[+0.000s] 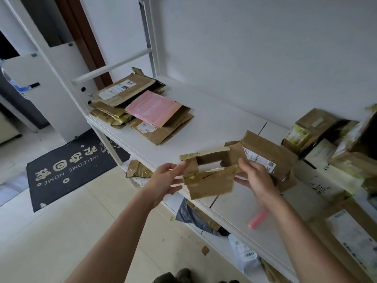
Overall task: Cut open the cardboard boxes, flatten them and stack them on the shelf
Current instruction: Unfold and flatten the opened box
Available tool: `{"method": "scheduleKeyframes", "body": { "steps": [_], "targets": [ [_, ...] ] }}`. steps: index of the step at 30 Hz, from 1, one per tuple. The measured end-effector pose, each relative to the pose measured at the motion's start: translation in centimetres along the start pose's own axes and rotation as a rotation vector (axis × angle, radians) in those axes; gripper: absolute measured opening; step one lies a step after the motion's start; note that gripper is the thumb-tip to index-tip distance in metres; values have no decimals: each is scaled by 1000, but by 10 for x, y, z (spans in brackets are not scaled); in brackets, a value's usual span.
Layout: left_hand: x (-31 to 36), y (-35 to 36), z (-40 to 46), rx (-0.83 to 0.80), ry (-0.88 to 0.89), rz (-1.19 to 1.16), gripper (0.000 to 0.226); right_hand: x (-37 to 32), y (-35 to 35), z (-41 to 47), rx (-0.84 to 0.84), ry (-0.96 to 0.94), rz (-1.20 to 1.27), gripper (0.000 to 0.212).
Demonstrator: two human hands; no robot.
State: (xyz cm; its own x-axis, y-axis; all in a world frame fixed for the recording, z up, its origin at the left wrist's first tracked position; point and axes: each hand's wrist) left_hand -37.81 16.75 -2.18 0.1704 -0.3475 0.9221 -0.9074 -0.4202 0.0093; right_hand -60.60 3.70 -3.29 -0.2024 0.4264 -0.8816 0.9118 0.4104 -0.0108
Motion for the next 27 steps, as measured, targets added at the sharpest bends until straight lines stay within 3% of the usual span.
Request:
{"method": "scheduleKeyframes", "body": {
  "steps": [2, 5, 10, 15, 19, 21, 24, 27],
  "targets": [
    [9, 1, 3, -18, 17, 11, 53, -3, -3, -1, 1, -24, 69, 23],
    [18, 7, 6, -19, 66, 220, 51, -9, -3, -2, 6, -67, 74, 27],
    [22, 27, 16, 153, 76, 301, 55, -18, 5, -8, -15, -110, -33, 24],
    [8, 33, 18, 288, 93, 114, 35, -22, 9, -14, -45, -135, -89, 27],
    [6, 12, 16, 93, 109, -145, 7, -22, 7, -11, -23, -155, 1, 28],
    [1, -3, 17, 5, 83, -362, 20, -22, 6, -8, -12, -244, -16, 30],
    [-13, -24, 18, -37, -29, -530, 31, -16, 7, -3, 5, -449, -318, 28],
    [-33, -42, 16, -8, -139, -643, 45, 6, 12, 6, -24, -384, -697, 38]
  ]
}}
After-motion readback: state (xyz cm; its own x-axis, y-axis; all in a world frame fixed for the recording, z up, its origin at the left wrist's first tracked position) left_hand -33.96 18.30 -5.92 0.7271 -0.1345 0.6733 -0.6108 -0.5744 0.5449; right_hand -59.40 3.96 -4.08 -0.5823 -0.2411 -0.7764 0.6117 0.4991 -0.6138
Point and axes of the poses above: each hand's wrist, its own z-axis towards the middle knuckle, its own y-axis out of the palm, x = y × z, and after that the axes turned 10 degrees about y, right-handed
